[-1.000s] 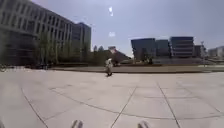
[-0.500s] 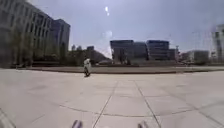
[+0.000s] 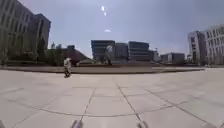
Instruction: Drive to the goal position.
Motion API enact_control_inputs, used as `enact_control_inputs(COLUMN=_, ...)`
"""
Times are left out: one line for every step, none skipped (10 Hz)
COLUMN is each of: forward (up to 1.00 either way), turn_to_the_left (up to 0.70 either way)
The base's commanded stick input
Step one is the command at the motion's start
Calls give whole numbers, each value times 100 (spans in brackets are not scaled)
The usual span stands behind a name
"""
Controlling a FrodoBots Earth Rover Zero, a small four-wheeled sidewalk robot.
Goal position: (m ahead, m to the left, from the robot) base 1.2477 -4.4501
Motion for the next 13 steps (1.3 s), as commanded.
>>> enact_control_inputs(forward=0, turn_to_the_left=-85)
enact_control_inputs(forward=0, turn_to_the_left=-85)
enact_control_inputs(forward=0, turn_to_the_left=-85)
enact_control_inputs(forward=0, turn_to_the_left=-85)
enact_control_inputs(forward=0, turn_to_the_left=-85)
enact_control_inputs(forward=0, turn_to_the_left=-85)
enact_control_inputs(forward=0, turn_to_the_left=-85)
enact_control_inputs(forward=0, turn_to_the_left=-85)
enact_control_inputs(forward=0, turn_to_the_left=-85)
enact_control_inputs(forward=0, turn_to_the_left=-85)
enact_control_inputs(forward=0, turn_to_the_left=-85)
enact_control_inputs(forward=0, turn_to_the_left=-85)
enact_control_inputs(forward=0, turn_to_the_left=-85)
